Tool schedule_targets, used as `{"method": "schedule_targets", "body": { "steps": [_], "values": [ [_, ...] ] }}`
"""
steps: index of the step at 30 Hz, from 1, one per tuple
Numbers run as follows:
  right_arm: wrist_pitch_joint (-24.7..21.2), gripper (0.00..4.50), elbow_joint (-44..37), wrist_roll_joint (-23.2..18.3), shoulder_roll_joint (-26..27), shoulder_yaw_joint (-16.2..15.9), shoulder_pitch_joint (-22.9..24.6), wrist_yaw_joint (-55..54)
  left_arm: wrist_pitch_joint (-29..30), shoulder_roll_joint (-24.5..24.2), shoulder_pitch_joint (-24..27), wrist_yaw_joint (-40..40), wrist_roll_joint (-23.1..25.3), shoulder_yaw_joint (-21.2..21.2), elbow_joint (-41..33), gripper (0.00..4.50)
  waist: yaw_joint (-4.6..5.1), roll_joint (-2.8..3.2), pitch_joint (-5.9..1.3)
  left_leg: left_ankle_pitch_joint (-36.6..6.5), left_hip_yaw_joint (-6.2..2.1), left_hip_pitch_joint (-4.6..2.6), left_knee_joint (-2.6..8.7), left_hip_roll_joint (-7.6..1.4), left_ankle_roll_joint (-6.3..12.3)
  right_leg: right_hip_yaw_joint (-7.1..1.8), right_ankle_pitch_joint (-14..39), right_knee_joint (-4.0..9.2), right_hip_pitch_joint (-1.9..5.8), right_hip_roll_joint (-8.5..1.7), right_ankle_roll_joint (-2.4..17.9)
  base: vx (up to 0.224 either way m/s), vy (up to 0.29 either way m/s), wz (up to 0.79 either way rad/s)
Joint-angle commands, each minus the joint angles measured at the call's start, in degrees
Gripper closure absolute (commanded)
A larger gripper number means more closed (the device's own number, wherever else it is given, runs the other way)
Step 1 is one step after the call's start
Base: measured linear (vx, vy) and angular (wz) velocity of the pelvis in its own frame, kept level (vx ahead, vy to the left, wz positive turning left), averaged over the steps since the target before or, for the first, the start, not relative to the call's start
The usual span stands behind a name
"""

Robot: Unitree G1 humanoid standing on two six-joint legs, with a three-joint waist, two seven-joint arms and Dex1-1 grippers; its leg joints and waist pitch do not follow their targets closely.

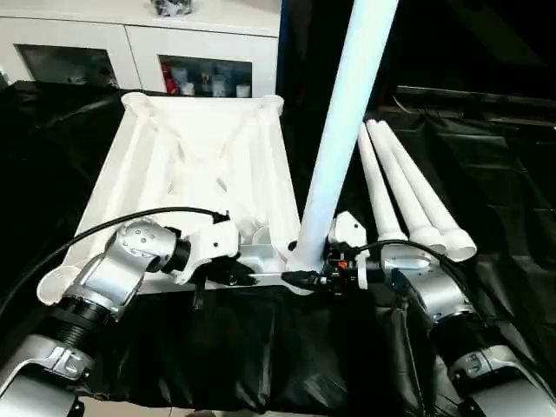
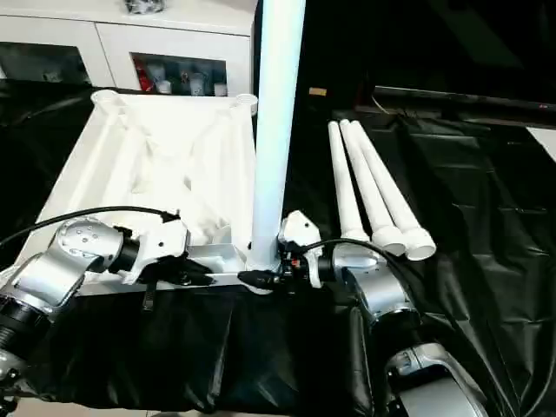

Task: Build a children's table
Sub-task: Rotate leg to tighten

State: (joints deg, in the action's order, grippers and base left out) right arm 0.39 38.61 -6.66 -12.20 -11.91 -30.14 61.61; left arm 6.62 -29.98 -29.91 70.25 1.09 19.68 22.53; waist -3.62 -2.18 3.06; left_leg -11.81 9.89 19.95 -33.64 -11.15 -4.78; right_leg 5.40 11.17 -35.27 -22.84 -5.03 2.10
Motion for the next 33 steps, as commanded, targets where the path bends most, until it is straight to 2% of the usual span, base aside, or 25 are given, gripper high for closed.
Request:
{"method": "schedule_targets", "body": {
  "steps": [1,2,3,4,5,6,7,9,11,13,14,16,17,21,22,24,25,28,29,30,31,32,33],
  "values": [
    [-1.10,1.72,4.55,1.81,2.96,1.06,-1.30,-9.91,3.61,4.25,-1.10,-6.79,1.35,0.51,1.73,4.50,-0.07,0.51,-2.99,-11.04,-0.44,-0.23,4.44,-2.41,0.83,-3.57,14.10,4.51,2.98,-4.11,12.00,0.000,0.000,0.00],
    [-1.10,1.72,4.55,1.81,2.96,1.06,-1.30,-9.91,3.61,4.25,-1.10,-6.79,1.35,0.51,1.73,4.50,-0.03,0.72,-2.87,-12.28,-0.48,-0.49,4.49,-2.40,-0.14,-3.62,17.80,4.82,2.62,-4.17,11.16,0.000,0.000,0.00],
    [-1.03,1.72,7.07,2.50,4.87,2.38,-2.18,-16.45,5.83,6.48,-2.07,-11.35,2.22,-0.22,2.63,4.50,0.05,0.66,-2.94,-12.56,-0.47,-0.63,4.50,-2.44,-0.72,-3.68,18.94,4.94,2.52,-4.16,10.65,0.000,0.000,0.00],
    [-1.36,1.73,9.21,2.56,6.79,3.69,-3.04,-22.25,7.80,8.49,-2.78,-15.05,2.95,-0.65,3.06,4.50,0.10,0.58,-2.92,-12.99,-0.71,-0.47,4.55,-2.32,-1.07,-3.56,21.28,5.20,2.67,-4.21,9.52,-0.052,-0.004,-0.02],
    [-1.46,1.73,9.85,2.58,7.36,4.07,-3.29,-23.97,8.39,9.08,-2.99,-16.14,3.17,-0.78,3.19,4.50,0.44,0.47,-2.95,-12.34,-0.82,-0.06,4.73,-2.38,-1.43,-3.51,21.48,5.08,2.76,-4.17,9.00,-0.052,-0.004,-0.02],
    [-1.78,1.73,11.44,2.56,8.91,4.94,-3.96,-28.44,9.74,10.66,-3.42,-18.71,3.73,-1.01,3.35,4.50,0.38,0.48,-2.99,-12.52,-0.93,0.01,4.69,-2.32,-1.42,-3.42,21.97,5.19,2.87,-4.19,8.55,0.000,0.000,0.00],
    [-2.21,1.73,13.47,2.34,10.92,6.06,-4.84,-33.96,11.24,12.52,-3.73,-21.42,4.46,-1.04,3.22,4.50,0.58,0.53,-2.88,-12.94,-0.76,-0.28,4.64,-2.31,-1.49,-3.57,22.35,5.47,2.30,-4.17,8.35,0.000,0.000,0.00],
    [-1.56,1.73,15.79,2.44,13.47,6.93,-5.90,-40.62,12.51,14.66,-3.50,-23.76,5.63,-0.37,2.10,4.50,0.62,0.48,-2.96,-13.67,-0.83,-0.28,4.62,-2.22,-1.55,-3.43,23.65,5.58,2.33,-4.17,7.92,0.000,0.000,0.00],
    [-0.29,1.73,16.66,2.64,14.59,6.94,-6.36,-42.46,12.29,15.38,-3.24,-24.23,6.41,0.42,1.40,4.50,0.50,0.53,-3.00,-14.14,-0.81,-0.24,4.55,-2.12,-0.86,-3.40,24.40,5.90,2.16,-4.19,6.84,0.000,0.000,0.00],
    [0.59,1.73,16.87,2.89,15.07,6.87,-6.53,-42.83,11.95,15.65,-3.05,-24.27,6.81,0.83,1.11,4.50,0.46,0.53,-3.15,-13.62,-0.84,-0.11,4.57,-2.16,-0.57,-3.37,22.88,5.74,2.28,-4.10,6.83,0.000,0.000,0.00],
    [0.91,1.17,16.98,2.28,15.55,7.30,-6.67,-42.26,11.56,15.74,-2.84,-23.89,6.77,1.06,1.00,4.50,0.39,0.64,-3.24,-12.70,-0.84,0.07,4.65,-2.31,-0.25,-3.42,19.31,5.30,2.37,-4.01,7.56,0.000,0.000,0.00],
    [0.83,1.17,17.01,1.50,15.83,7.75,-6.83,-41.26,11.42,15.63,-2.71,-23.62,6.66,1.11,0.99,4.50,0.45,0.73,-3.29,-12.15,-0.77,0.17,4.64,-2.28,-0.02,-3.41,16.43,4.98,2.51,-3.86,8.44,0.000,0.000,0.00],
    [0.97,0.93,17.10,1.28,15.95,8.01,-6.95,-40.70,11.07,15.50,-2.62,-23.34,6.66,1.21,0.99,4.50,0.48,0.72,-3.28,-12.00,-0.74,0.17,4.64,-2.29,0.10,-3.43,15.21,4.85,2.53,-3.84,9.01,0.000,0.000,0.00],
    [1.59,0.59,17.18,1.14,15.46,8.79,-7.47,-37.93,9.59,14.24,-1.98,-21.24,6.35,1.54,0.48,4.50,0.49,0.82,-3.28,-11.98,-0.73,0.27,4.64,-2.27,0.48,-3.44,14.84,4.80,2.71,-3.93,9.65,0.000,0.000,0.00],
    [1.94,0.52,16.73,1.64,14.05,8.57,-7.44,-35.39,7.66,13.00,-1.38,-18.62,5.41,1.70,-0.21,4.50,0.41,0.81,-3.31,-12.12,-0.72,0.21,4.59,-2.26,0.59,-3.44,14.94,4.87,2.67,-3.98,9.65,0.000,0.000,0.00],
    [2.24,0.52,15.81,1.92,12.55,7.99,-7.07,-32.39,6.42,11.92,-0.89,-16.54,4.55,1.67,-0.62,4.50,0.54,0.88,-3.44,-11.15,-0.75,0.47,4.54,-2.28,0.96,-3.45,13.30,4.59,2.92,-3.98,10.08,0.000,0.000,0.00],
    [2.39,0.52,15.32,1.96,12.01,7.71,-6.84,-31.17,5.57,11.52,-0.75,-15.64,4.25,1.73,-0.66,4.50,0.50,0.91,-3.53,-10.32,-0.65,0.26,4.41,-2.35,1.20,-3.46,11.13,4.34,2.80,-3.87,10.80,0.000,0.000,0.00],
    [3.54,0.52,14.02,2.13,9.97,6.42,-6.11,-26.47,4.44,10.02,-0.13,-13.18,3.75,1.90,-1.22,4.50,0.42,1.04,-3.58,-7.97,-0.49,0.31,4.24,-2.41,1.86,-3.49,6.42,3.77,2.98,-3.76,12.36,0.000,0.000,0.00],
    [4.60,0.52,11.98,1.75,8.07,4.88,-4.93,-21.23,3.57,8.86,0.32,-10.82,3.13,1.85,-1.54,4.50,0.35,1.23,-3.62,-7.86,-0.49,0.20,4.21,-2.41,1.92,-3.45,5.87,3.70,3.00,-3.72,12.62,0.000,0.000,0.00],
    [5.24,0.52,10.41,1.36,6.80,3.83,-4.05,-17.61,2.96,8.13,0.59,-9.23,2.64,1.76,-1.71,4.50,0.21,1.13,-3.67,-8.01,-0.47,0.28,4.12,-2.38,2.36,-3.36,5.11,3.70,3.31,-3.70,12.68,0.000,0.000,0.00],
    [5.42,0.52,7.72,0.69,4.88,2.53,-2.70,-12.36,1.61,6.97,0.83,-7.02,2.06,1.69,-1.73,4.50,0.10,1.18,-3.74,-7.55,-0.39,0.21,3.99,-2.47,3.16,-3.43,3.48,3.53,3.22,-3.71,13.05,0.000,0.000,0.00],
    [5.43,0.52,7.47,0.63,4.71,2.43,-2.58,-11.84,1.47,6.86,0.85,-6.79,2.00,1.68,-1.73,4.50,0.00,1.23,-3.72,-7.34,-0.31,0.01,3.94,-2.44,3.49,-3.48,2.54,3.50,3.11,-3.58,13.31,0.000,0.000,0.00],
    [4.64,0.52,5.10,-0.08,3.10,1.42,-1.53,-7.44,1.47,6.06,1.11,-4.51,0.89,1.43,-1.96,4.50,0.07,1.27,-3.80,-6.47,-0.21,-0.15,3.90,-2.49,3.82,-3.58,0.34,3.12,2.99,-3.57,14.55,0.000,0.000,0.00]
  ]
}}
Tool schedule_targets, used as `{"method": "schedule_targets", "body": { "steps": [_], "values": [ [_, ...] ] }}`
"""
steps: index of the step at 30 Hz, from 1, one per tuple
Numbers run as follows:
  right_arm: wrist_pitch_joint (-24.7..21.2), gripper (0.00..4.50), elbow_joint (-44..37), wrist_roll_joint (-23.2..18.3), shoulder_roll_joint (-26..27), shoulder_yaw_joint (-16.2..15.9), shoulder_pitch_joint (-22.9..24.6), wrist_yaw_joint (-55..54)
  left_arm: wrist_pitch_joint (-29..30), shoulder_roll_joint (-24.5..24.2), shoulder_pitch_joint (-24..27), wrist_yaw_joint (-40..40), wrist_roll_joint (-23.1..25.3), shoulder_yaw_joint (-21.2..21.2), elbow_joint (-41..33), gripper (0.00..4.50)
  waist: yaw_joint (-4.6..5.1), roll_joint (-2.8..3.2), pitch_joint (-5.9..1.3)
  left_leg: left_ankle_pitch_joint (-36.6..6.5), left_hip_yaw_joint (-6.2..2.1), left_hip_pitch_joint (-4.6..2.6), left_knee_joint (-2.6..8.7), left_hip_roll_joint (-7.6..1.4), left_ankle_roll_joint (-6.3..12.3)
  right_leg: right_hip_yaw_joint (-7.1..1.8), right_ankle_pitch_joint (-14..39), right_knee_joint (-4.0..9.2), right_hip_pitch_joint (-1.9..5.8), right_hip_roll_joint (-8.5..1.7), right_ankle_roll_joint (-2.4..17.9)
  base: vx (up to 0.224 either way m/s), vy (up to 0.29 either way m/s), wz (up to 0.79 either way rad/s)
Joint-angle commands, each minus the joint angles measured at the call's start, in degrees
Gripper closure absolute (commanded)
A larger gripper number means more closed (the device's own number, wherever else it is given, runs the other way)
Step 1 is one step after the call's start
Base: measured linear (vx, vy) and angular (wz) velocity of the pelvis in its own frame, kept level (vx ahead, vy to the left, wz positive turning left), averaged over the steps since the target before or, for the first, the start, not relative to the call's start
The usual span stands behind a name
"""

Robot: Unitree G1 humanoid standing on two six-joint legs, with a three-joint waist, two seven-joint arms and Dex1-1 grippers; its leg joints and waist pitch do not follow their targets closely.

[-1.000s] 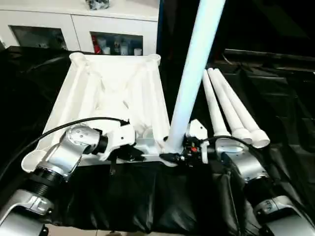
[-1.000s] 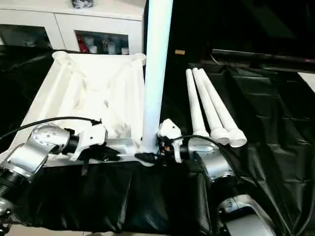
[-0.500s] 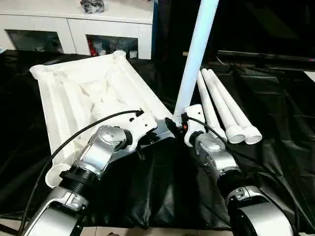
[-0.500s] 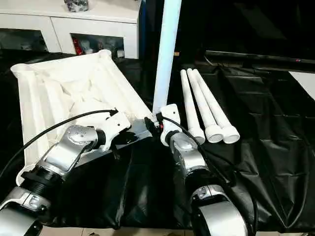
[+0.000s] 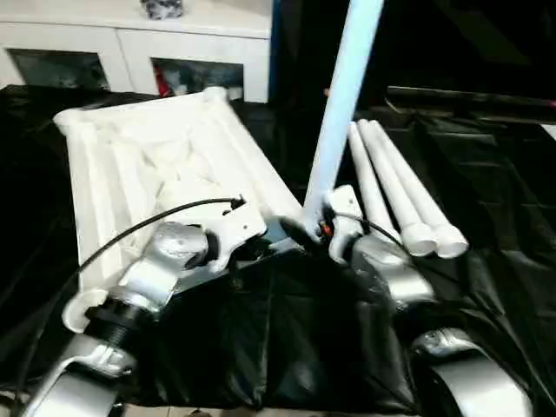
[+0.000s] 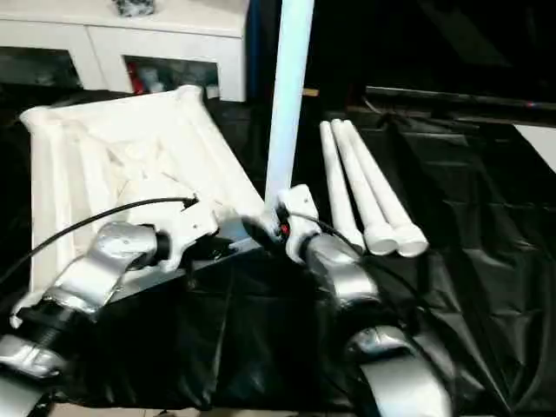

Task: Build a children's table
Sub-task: Rotate leg to tighten

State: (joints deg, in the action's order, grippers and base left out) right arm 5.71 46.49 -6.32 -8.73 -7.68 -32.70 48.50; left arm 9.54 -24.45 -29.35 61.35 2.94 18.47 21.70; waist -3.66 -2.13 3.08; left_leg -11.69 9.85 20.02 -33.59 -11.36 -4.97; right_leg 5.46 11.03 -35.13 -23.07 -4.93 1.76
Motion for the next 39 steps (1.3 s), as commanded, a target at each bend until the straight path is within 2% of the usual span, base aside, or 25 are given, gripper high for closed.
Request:
{"method": "schedule_targets", "body": {
  "steps": [1,4,9,12,13,19,22,23,26,27,28,29,30,31,34,35,37,38,39],
  "values": [
    [-1.16,0.52,-4.78,-0.57,-1.95,-3.70,1.95,10.08,-2.08,-0.58,0.73,6.89,-1.87,2.63,-1.11,4.50,-0.13,1.07,-3.75,-6.05,-0.14,-0.16,3.74,-2.15,4.62,-3.52,-0.58,2.96,3.45,-3.53,15.13,0.000,0.000,0.00],
    [-2.68,0.77,-8.15,-0.93,-4.95,-5.71,3.28,17.95,-3.67,-2.85,0.65,11.24,-2.92,2.81,-0.02,4.50,-0.51,1.19,-3.64,-7.30,-0.11,-0.17,3.84,-2.41,4.90,-3.40,1.61,3.12,3.48,-3.52,15.16,0.000,0.000,0.00],
    [-3.29,1.15,-9.81,-0.77,-6.96,-7.56,3.73,22.15,-5.52,-4.36,0.22,14.21,-3.29,2.94,1.32,4.50,-1.12,1.10,-3.43,-10.36,-0.11,-0.33,4.15,-2.48,2.32,-3.56,8.36,3.73,3.31,-3.82,13.75,0.000,0.000,0.00],
    [-4.54,1.34,-11.61,-0.79,-7.99,-8.62,4.27,24.84,-6.61,-5.45,-0.28,16.03,-3.18,2.99,2.65,4.50,-1.46,1.02,-3.51,-9.12,-0.08,-0.31,4.07,-2.44,2.17,-3.54,7.49,3.59,3.34,-3.67,13.32,0.000,0.000,0.00],
    [-4.54,1.58,-11.61,-0.79,-7.99,-8.62,4.27,24.84,-6.61,-5.45,-0.28,16.03,-3.18,2.99,2.65,4.50,-1.43,1.02,-3.58,-8.81,-0.07,-0.24,4.06,-2.47,2.17,-3.54,6.94,3.44,3.39,-3.71,13.33,0.000,0.000,0.00],
    [-6.66,1.75,-11.98,-1.38,-6.61,-7.74,4.70,24.04,-6.65,-5.31,-0.22,15.69,-3.56,2.14,3.43,4.50,-1.41,0.93,-3.64,-8.19,-0.05,-0.19,4.02,-2.51,1.91,-3.49,6.06,3.30,3.35,-3.78,13.76,0.000,0.000,0.00],
    [-7.81,1.76,-8.62,-0.53,-3.80,-5.56,3.76,15.60,-4.79,-3.62,-0.02,12.00,-3.31,1.15,3.38,4.50,-1.22,1.00,-3.38,-9.45,-0.13,-0.17,4.27,-2.48,1.16,-3.51,9.02,3.64,3.19,-3.91,13.20,0.000,0.000,0.00],
    [-7.17,1.76,-7.67,0.17,-3.16,-5.18,3.52,13.00,-4.36,-3.19,-0.10,10.49,-2.80,1.04,3.46,4.50,-1.07,0.77,-3.22,-12.15,-0.27,-0.37,4.42,-2.44,0.08,-3.54,14.85,4.27,3.18,-4.11,11.67,0.000,0.000,0.00],
    [-6.68,1.76,-3.99,2.41,-0.55,-3.57,2.24,1.68,-2.27,-0.80,-1.14,4.00,-0.48,0.59,4.73,4.50,-0.84,0.77,-3.06,-13.00,-0.38,-0.46,4.57,-2.40,-0.84,-3.59,18.81,4.77,2.89,-4.16,10.05,0.000,0.000,0.00],
    [-6.68,1.76,-3.99,2.41,-0.55,-3.57,2.24,1.68,-2.27,-0.80,-1.14,4.00,-0.48,0.59,4.73,4.50,-0.57,0.76,-2.85,-14.40,-0.51,-0.52,4.67,-2.27,-1.38,-3.48,21.99,5.10,2.78,-4.12,9.08,0.000,0.000,0.00],
    [-6.94,1.76,-2.36,2.94,0.63,-2.71,1.59,-2.77,-1.56,0.33,-1.61,1.25,0.34,0.37,5.36,4.50,-0.45,0.68,-2.89,-14.91,-0.64,-0.41,4.69,-2.21,-1.46,-3.40,23.50,5.22,2.95,-4.19,8.52,0.000,0.000,0.00],
    [-7.50,1.76,1.34,3.07,3.85,-0.50,-0.01,-12.28,1.42,3.67,-2.58,-5.01,1.59,-0.16,5.74,4.50,-0.22,0.64,-2.81,-15.35,-0.74,-0.26,4.76,-2.15,-1.71,-3.32,25.59,5.46,2.92,-4.22,7.48,0.000,0.000,0.00],
    [-7.59,1.76,2.30,3.03,4.79,0.07,-0.44,-14.78,2.31,4.68,-2.83,-6.75,1.97,-0.22,5.60,4.50,0.29,0.75,-2.59,-16.41,-0.68,-0.71,4.72,-2.16,-2.42,-3.32,27.92,5.80,2.31,-4.19,7.00,0.000,0.000,0.00],
    [-7.58,1.76,3.98,3.29,6.74,0.91,-1.30,-19.50,4.58,6.79,-3.17,-9.62,2.52,-0.11,4.90,4.50,0.31,0.64,-2.74,-17.37,-0.82,-1.05,4.51,-1.98,-2.37,-3.17,30.34,6.22,2.35,-4.39,6.09,0.000,0.000,0.00],
    [-7.27,1.76,5.91,3.03,9.01,2.25,-2.38,-24.54,6.20,9.14,-3.29,-12.33,3.21,0.31,4.05,4.50,0.38,0.69,-2.79,-17.29,-0.89,-0.73,4.74,-2.02,-1.49,-3.09,29.41,6.33,2.37,-4.19,5.49,0.000,0.000,0.00],
    [-6.44,1.76,6.52,3.31,9.70,2.40,-2.73,-26.36,6.80,10.04,-3.17,-12.66,3.14,0.44,3.59,4.50,0.32,0.74,-2.98,-16.95,-0.84,-0.85,4.67,-2.08,-1.37,-3.17,27.17,6.12,2.23,-4.14,6.05,0.000,0.000,0.00],
    [-5.18,1.76,7.36,4.00,10.40,2.09,-3.12,-27.32,7.01,10.92,-2.99,-12.87,3.33,0.81,3.26,4.50,0.29,0.75,-3.01,-16.13,-0.68,-0.65,4.68,-2.08,-0.99,-3.28,24.07,5.86,2.27,-4.02,6.89,0.000,0.000,0.00],
    [-4.80,1.20,7.68,3.56,10.76,2.42,-3.29,-26.87,6.64,11.11,-2.93,-12.47,3.29,1.04,3.25,4.50,0.26,0.82,-3.07,-16.01,-0.64,-0.62,4.65,-2.07,-0.92,-3.32,23.07,5.76,2.30,-4.03,7.16,0.000,0.000,0.00],
    [-4.59,1.06,7.72,2.59,11.07,3.00,-3.41,-25.50,6.42,11.12,-2.86,-12.03,3.26,1.23,3.28,4.50,0.30,0.75,-3.15,-15.37,-0.57,-0.51,4.66,-2.07,-0.68,-3.37,20.73,5.47,2.41,-3.88,7.87,0.000,0.000,0.00]
  ]
}}
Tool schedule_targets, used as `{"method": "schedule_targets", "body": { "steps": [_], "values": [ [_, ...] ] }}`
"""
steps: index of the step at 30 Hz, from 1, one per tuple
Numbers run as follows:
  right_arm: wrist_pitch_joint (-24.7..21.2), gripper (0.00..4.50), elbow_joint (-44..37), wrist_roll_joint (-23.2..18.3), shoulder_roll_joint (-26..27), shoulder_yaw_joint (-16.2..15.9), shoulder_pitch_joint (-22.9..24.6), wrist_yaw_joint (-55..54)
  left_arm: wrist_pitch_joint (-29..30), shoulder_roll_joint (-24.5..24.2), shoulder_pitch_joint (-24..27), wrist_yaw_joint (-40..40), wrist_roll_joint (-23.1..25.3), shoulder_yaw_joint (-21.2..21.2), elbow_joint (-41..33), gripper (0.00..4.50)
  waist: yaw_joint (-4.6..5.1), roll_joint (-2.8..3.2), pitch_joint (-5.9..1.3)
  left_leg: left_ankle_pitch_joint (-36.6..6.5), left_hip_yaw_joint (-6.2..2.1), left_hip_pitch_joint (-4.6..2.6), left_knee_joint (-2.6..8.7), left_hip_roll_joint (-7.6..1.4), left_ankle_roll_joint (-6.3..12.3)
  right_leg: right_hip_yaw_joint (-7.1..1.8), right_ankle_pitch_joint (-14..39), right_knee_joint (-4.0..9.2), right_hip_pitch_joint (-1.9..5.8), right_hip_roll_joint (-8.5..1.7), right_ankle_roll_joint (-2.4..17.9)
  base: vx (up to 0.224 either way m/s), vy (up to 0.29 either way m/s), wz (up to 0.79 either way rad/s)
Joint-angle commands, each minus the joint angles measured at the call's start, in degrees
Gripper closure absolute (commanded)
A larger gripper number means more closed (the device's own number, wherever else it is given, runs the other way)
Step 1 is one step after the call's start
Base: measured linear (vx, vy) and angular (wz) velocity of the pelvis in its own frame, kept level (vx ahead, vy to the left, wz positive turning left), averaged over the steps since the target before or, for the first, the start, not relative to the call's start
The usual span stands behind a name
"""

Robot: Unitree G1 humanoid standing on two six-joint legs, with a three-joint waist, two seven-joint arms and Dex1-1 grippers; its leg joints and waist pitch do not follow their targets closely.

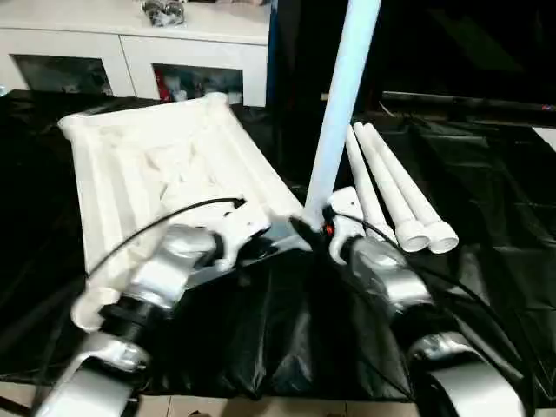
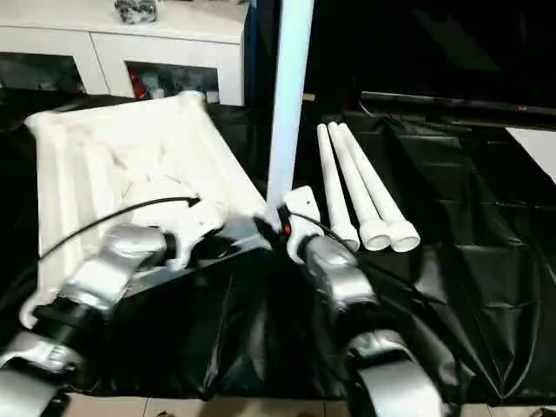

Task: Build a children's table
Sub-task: Rotate leg to tighten

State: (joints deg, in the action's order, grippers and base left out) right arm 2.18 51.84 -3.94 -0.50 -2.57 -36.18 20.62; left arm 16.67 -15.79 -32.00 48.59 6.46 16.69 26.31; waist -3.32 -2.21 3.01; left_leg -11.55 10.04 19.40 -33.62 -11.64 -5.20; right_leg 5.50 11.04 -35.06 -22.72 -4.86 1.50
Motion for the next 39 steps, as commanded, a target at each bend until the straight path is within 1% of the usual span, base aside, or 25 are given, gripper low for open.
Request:
{"method": "schedule_targets", "body": {
  "steps": [1,3,5,6,7,8,9,11,13,14,16,17,19,20,22,23,25,28,32,34,35,36,37,38,39],
  "values": [
    [-0.96,1.06,2.38,-0.36,3.01,-1.73,0.00,3.17,-0.79,2.45,-0.16,0.96,-0.27,3.08,-1.33,4.50,-0.06,0.97,-3.14,-15.22,-0.76,0.20,4.68,-1.78,-0.26,-3.43,19.62,5.22,2.20,-3.94,8.50,0.000,0.000,0.00],
    [-0.29,1.00,2.35,-0.62,2.88,-1.13,-0.32,4.87,-1.36,1.86,0.11,1.84,0.10,3.17,-1.22,4.50,-0.15,0.98,-3.33,-12.95,-0.61,0.33,4.58,-1.90,0.36,-3.52,14.76,4.70,2.40,-3.90,10.12,0.000,0.000,0.00],
    [0.03,0.67,2.50,-0.31,2.50,-1.25,-0.50,5.04,-1.49,1.44,0.28,2.24,0.07,3.29,-1.38,4.50,-0.15,0.96,-3.36,-12.09,-0.55,0.41,4.54,-1.86,0.59,-3.49,13.43,4.54,2.51,-3.88,10.60,0.000,0.000,0.00],
    [0.52,0.67,1.93,-0.27,1.20,-1.62,-0.43,7.52,-2.30,0.27,0.73,3.95,-0.49,3.48,-1.99,4.50,-0.14,1.06,-3.39,-11.45,-0.50,0.36,4.48,-1.93,0.64,-3.54,12.16,4.38,2.53,-3.89,11.10,0.000,0.000,0.00],
    [0.53,0.63,1.88,-0.30,1.07,-1.64,-0.42,7.82,-2.40,0.15,0.79,4.15,-0.56,3.49,-2.06,4.50,-0.12,1.01,-3.56,-10.87,-0.49,0.56,4.37,-1.91,0.99,-3.53,10.74,4.13,2.80,-3.90,11.55,0.000,0.000,0.00],
    [0.73,0.63,1.32,-0.52,0.02,-1.85,-0.26,10.52,-3.09,-0.77,1.23,5.80,-1.06,3.53,-2.51,4.50,-0.16,1.06,-3.61,-10.23,-0.47,0.60,4.35,-1.92,1.19,-3.55,9.74,4.03,2.81,-3.92,11.79,0.000,0.000,0.00],
    [0.99,0.63,0.51,-0.59,-0.99,-2.38,0.14,13.14,-4.22,-1.62,1.56,7.33,-1.40,3.63,-2.73,4.50,-0.17,1.15,-3.71,-8.88,-0.46,0.71,4.22,-1.98,1.59,-3.51,7.41,3.75,2.91,-3.86,12.41,0.000,0.000,0.00],
    [2.02,0.63,-0.55,-0.37,-2.80,-3.60,0.78,17.32,-5.38,-2.97,2.05,9.81,-2.00,3.78,-3.30,4.50,-0.15,1.14,-3.63,-8.41,-0.40,0.87,4.15,-1.99,2.22,-3.47,5.75,3.60,3.07,-3.80,12.99,0.000,0.000,0.00],
    [2.98,0.63,-3.23,-1.06,-5.37,-4.84,2.21,24.73,-6.86,-4.67,2.46,12.64,-2.62,3.74,-3.44,4.50,-0.35,1.11,-3.59,-8.88,-0.30,0.61,4.09,-2.02,2.65,-3.50,5.94,3.76,3.12,-3.75,13.18,0.000,0.000,0.00],
    [3.01,0.63,-5.16,-1.83,-6.91,-5.48,3.13,29.25,-7.23,-5.44,2.63,14.20,-3.23,3.52,-3.43,4.50,-0.41,1.08,-3.59,-8.73,-0.21,0.55,4.05,-2.06,2.99,-3.60,5.03,3.63,3.07,-3.69,13.50,0.000,0.000,0.00],
    [2.66,0.63,-6.84,-2.41,-8.30,-6.12,3.87,33.33,-7.67,-5.95,2.68,15.69,-3.86,3.13,-3.30,4.50,-0.60,1.19,-3.60,-8.60,-0.13,0.28,4.01,-2.15,3.25,-3.63,3.97,3.45,2.86,-3.63,14.33,0.000,0.000,0.00],
    [2.03,0.63,-7.99,-2.81,-9.23,-6.73,4.36,36.07,-7.82,-6.26,2.65,16.72,-4.30,2.89,-3.19,4.50,-0.74,1.21,-3.54,-8.76,-0.15,0.31,4.04,-2.14,3.28,-3.60,4.20,3.50,2.99,-3.61,14.48,0.000,0.000,0.00],
    [1.24,0.63,-9.82,-3.09,-10.65,-7.99,5.16,40.20,-8.34,-7.03,2.62,18.63,-4.92,2.89,-3.03,4.50,-0.91,1.23,-3.50,-9.06,-0.14,0.32,4.06,-2.23,3.08,-3.63,4.75,3.48,2.95,-3.73,14.70,0.000,0.000,0.00],
    [1.01,0.63,-10.83,-3.11,-11.47,-8.83,5.60,42.77,-8.68,-7.63,2.58,19.77,-5.23,3.02,-2.89,4.50,-1.03,1.17,-3.51,-8.92,-0.22,0.34,4.09,-2.19,3.00,-3.57,5.03,3.53,3.11,-3.63,14.50,0.000,0.000,0.00],
    [0.95,0.63,-11.87,-2.88,-12.47,-10.00,6.02,45.85,-9.43,-8.50,2.47,21.55,-5.72,3.17,-2.51,4.50,-1.53,1.14,-3.54,-8.90,-0.12,0.38,3.99,-2.24,3.04,-3.53,5.94,3.52,3.07,-3.69,14.06,0.000,0.000,0.00],
    [0.95,0.81,-11.87,-2.88,-12.47,-10.00,6.02,45.85,-9.43,-8.50,2.47,21.55,-5.72,3.17,-2.51,4.50,-1.58,1.11,-3.55,-8.87,-0.11,0.36,3.99,-2.24,2.92,-3.54,6.14,3.51,3.04,-3.70,14.02,0.000,0.000,0.00],
    [0.81,0.81,-12.21,-2.55,-13.03,-10.92,6.07,47.75,-10.18,-9.27,2.27,23.25,-6.05,3.29,-1.94,4.50,-1.67,1.14,-3.51,-9.23,-0.16,0.34,4.07,-2.26,2.51,-3.52,7.31,3.60,3.02,-3.71,13.82,0.000,0.000,0.00],
    [-0.59,1.08,-13.52,-2.63,-13.82,-12.21,6.42,51.20,-11.01,-10.58,2.12,26.16,-6.24,3.67,-1.47,4.50,-1.79,1.18,-3.47,-9.79,-0.19,0.33,4.15,-2.34,2.06,-3.52,8.70,3.72,2.98,-3.69,13.34,0.000,0.000,0.00],
    [-2.10,1.42,-14.09,-3.02,-13.39,-12.09,6.42,51.46,-11.40,-11.10,1.94,26.62,-6.13,3.51,-0.93,4.50,-1.78,1.14,-3.47,-9.75,-0.23,0.34,4.18,-2.31,1.76,-3.51,8.71,3.67,2.96,-3.74,13.40,0.000,0.000,0.00],
    [-2.33,1.42,-14.09,-3.12,-13.22,-11.96,6.41,51.28,-11.26,-11.07,1.94,26.49,-6.23,3.37,-0.87,4.50,-1.77,1.11,-3.48,-9.68,-0.23,0.30,4.15,-2.29,1.60,-3.54,9.04,3.73,2.94,-3.79,13.34,0.000,0.000,0.00],
    [-2.52,1.59,-13.34,-3.09,-12.44,-11.17,6.17,49.38,-10.80,-10.83,1.83,25.70,-6.24,3.01,-0.61,4.50,-1.79,1.06,-3.54,-9.24,-0.26,0.37,4.16,-2.27,1.59,-3.53,8.75,3.67,3.04,-3.79,13.32,0.000,0.000,0.00],
    [-2.36,1.59,-12.29,-2.81,-11.81,-10.48,5.80,47.26,-10.60,-10.57,1.75,24.96,-6.07,2.85,-0.39,4.50,-1.75,1.09,-3.46,-9.09,-0.26,0.37,4.19,-2.30,1.47,-3.56,8.82,3.68,2.89,-3.82,13.25,0.000,0.000,0.00],
    [-2.08,1.64,-9.13,-1.94,-10.01,-8.43,4.58,39.99,-10.00,-9.73,1.39,22.18,-4.99,2.58,0.49,4.50,-1.53,1.08,-3.30,-10.31,-0.31,0.31,4.31,-2.20,0.78,-3.60,11.46,3.95,2.72,-3.89,12.70,0.000,0.000,0.00],
    [-2.08,1.66,-9.13,-1.94,-10.01,-8.43,4.58,39.99,-10.00,-9.73,1.39,22.18,-4.99,2.58,0.49,4.50,-1.43,1.10,-3.19,-11.32,-0.32,0.22,4.35,-2.10,0.43,-3.61,13.35,4.23,2.61,-3.93,12.43,0.000,0.000,0.00],
    [-1.97,1.68,-7.63,-1.27,-9.27,-7.73,3.94,36.20,-9.48,-9.03,0.96,20.01,-4.25,2.38,1.20,4.50,-1.30,0.98,-3.15,-11.78,-0.44,0.24,4.46,-2.11,-0.09,-3.58,15.00,4.37,2.74,-4.00,11.86,0.000,0.000,0.00]
  ]
}}
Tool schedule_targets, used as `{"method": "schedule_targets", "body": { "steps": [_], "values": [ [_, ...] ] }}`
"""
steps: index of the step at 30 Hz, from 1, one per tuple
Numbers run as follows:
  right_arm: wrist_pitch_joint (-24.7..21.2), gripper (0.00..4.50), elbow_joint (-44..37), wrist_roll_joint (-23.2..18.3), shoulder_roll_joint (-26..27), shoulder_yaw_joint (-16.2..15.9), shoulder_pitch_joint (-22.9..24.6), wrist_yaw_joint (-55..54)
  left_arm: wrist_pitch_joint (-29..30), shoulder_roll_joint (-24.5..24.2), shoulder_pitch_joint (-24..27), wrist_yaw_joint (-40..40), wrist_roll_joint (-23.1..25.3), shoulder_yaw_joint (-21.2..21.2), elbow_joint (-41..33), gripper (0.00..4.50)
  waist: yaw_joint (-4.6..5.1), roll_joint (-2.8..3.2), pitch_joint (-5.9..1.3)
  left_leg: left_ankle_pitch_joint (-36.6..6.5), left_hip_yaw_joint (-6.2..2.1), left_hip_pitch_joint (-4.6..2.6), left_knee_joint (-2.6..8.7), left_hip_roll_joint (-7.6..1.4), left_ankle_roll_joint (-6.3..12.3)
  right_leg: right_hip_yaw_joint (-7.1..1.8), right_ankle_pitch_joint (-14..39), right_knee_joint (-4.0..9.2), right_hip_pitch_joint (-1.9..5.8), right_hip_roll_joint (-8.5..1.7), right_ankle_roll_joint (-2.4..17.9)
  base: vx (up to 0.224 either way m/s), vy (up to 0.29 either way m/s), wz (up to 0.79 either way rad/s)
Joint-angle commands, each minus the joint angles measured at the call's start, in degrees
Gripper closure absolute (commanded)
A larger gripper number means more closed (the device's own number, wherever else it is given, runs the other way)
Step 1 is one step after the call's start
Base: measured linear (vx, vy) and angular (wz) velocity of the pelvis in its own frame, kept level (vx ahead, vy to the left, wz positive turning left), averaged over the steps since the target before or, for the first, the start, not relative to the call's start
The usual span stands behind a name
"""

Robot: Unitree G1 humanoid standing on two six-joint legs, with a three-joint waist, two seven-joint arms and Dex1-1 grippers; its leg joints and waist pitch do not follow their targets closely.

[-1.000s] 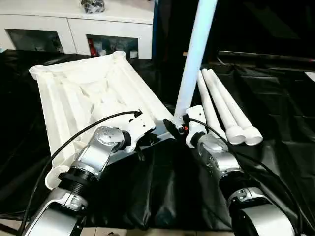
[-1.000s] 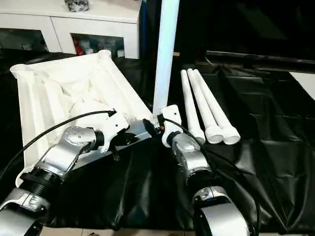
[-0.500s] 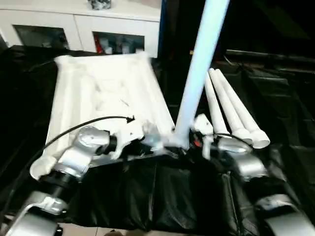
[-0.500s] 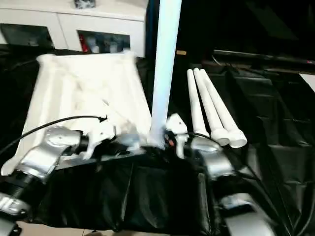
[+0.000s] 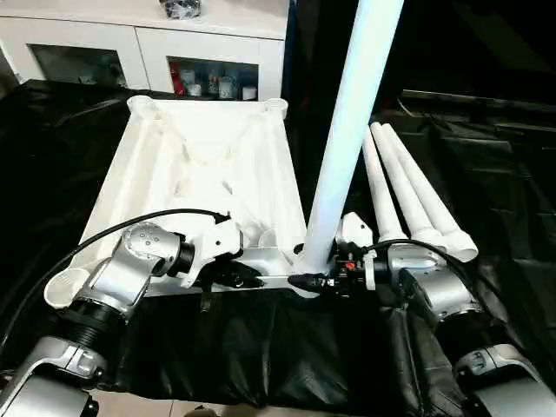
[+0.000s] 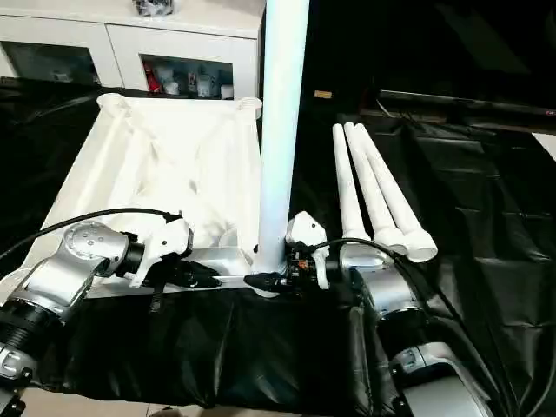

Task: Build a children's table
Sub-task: Rotate leg to tighten

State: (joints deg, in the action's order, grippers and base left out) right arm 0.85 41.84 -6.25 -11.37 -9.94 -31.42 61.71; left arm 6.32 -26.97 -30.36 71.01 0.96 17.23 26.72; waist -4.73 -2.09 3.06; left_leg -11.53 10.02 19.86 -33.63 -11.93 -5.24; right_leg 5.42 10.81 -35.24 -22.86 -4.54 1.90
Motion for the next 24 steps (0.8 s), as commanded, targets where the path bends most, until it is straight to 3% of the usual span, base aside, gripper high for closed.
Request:
{"method": "schedule_targets", "body": {
  "steps": [1,3,4,7,11,13,14,16,18,19,22,24],
  "values": [
    [-0.57,1.69,4.04,1.91,2.51,0.46,-1.53,-9.59,1.76,3.22,-1.29,-5.32,1.93,1.34,1.78,4.50,0.25,0.91,-3.10,-12.79,-0.47,-0.34,4.49,-1.73,-0.53,-3.49,18.52,4.93,2.76,-4.38,10.39,0.000,0.000,0.00],
    [-0.50,1.69,6.81,2.93,4.13,1.84,-2.66,-17.44,3.87,5.33,-2.30,-10.22,2.42,0.16,3.16,4.50,0.55,0.97,-2.94,-14.28,-0.56,-0.56,4.51,-1.66,-1.56,-3.42,22.02,5.30,2.45,-4.36,9.30,0.000,0.000,0.00],
    [-0.82,1.71,8.44,3.06,5.30,2.89,-3.33,-22.18,5.16,6.53,-2.79,-12.77,2.77,-0.28,3.40,4.50,0.78,0.94,-2.93,-14.54,-0.70,-0.37,4.62,-1.57,-1.91,-3.39,23.60,5.42,2.66,-4.45,8.51,0.000,0.000,0.00],
    [-1.38,1.71,10.75,3.06,7.33,4.34,-4.22,-29.38,8.04,9.11,-3.51,-18.27,3.66,-1.08,3.08,4.50,1.27,0.88,-2.94,-16.17,-0.73,-0.70,4.53,-1.50,-1.41,-3.31,25.95,5.94,2.24,-4.35,7.40,0.000,0.000,0.00],
    [-1.18,1.71,13.89,3.50,11.18,5.84,-5.38,-38.35,12.23,14.26,-3.75,-26.41,4.99,-1.60,0.68,4.50,1.29,0.81,-3.07,-15.41,-0.73,-0.58,4.52,-1.52,-1.03,-3.26,23.78,5.78,2.24,-4.22,7.79,0.000,0.000,0.00],
    [-0.54,1.71,15.39,3.96,12.37,6.13,-6.20,-41.19,11.59,15.50,-3.68,-27.34,5.83,-0.79,0.44,4.50,1.26,0.85,-3.25,-13.76,-0.61,-0.24,4.46,-1.46,-0.42,-3.36,19.80,5.44,2.37,-4.08,8.46,0.000,0.000,0.00],
    [0.43,1.71,15.81,3.80,12.86,6.35,-6.48,-41.11,11.55,16.05,-3.48,-27.19,5.89,-0.35,0.23,4.50,1.24,0.65,-3.31,-13.30,-0.58,-0.14,4.44,-1.45,-0.30,-3.35,18.82,5.31,2.51,-4.06,8.58,0.000,0.000,0.00],
    [1.82,1.02,16.17,2.95,13.48,7.10,-6.83,-39.93,11.74,16.41,-3.16,-26.45,5.69,0.12,0.00,4.50,1.16,0.81,-3.58,-10.88,-0.43,0.12,4.28,-1.50,0.62,-3.39,13.53,4.72,2.75,-4.04,9.91,0.000,0.000,0.00],
    [1.72,1.02,16.00,1.85,13.58,7.71,-7.02,-38.30,11.57,16.00,-3.06,-25.99,5.73,0.43,0.05,4.50,1.10,0.88,-3.63,-10.20,-0.38,-0.02,4.21,-1.56,1.00,-3.44,11.80,4.52,2.68,-4.01,10.58,0.000,0.000,0.00],
    [1.80,0.99,15.73,1.67,13.44,7.69,-7.04,-37.47,11.45,15.68,-3.01,-25.62,5.68,0.52,0.11,4.50,1.17,0.90,-3.63,-9.29,-0.40,0.28,4.21,-1.55,1.33,-3.39,10.05,4.28,2.92,-3.94,11.19,0.000,0.000,0.00],
    [2.90,0.61,14.26,2.33,11.33,6.54,-6.82,-32.48,9.25,13.12,-2.43,-21.75,4.88,0.79,-0.53,4.50,1.28,0.89,-3.60,-9.25,-0.43,0.35,4.22,-1.54,1.71,-3.35,9.61,4.24,3.08,-4.04,11.58,0.000,0.000,0.00],
    [3.53,0.61,13.24,1.94,10.01,5.97,-6.28,-28.53,8.19,11.81,-1.93,-18.82,4.01,0.82,-1.16,4.50,1.40,0.90,-3.59,-9.69,-0.44,0.46,4.18,-1.53,2.04,-3.38,9.95,4.28,3.21,-4.08,11.74,0.000,0.000,0.00]
  ]
}}
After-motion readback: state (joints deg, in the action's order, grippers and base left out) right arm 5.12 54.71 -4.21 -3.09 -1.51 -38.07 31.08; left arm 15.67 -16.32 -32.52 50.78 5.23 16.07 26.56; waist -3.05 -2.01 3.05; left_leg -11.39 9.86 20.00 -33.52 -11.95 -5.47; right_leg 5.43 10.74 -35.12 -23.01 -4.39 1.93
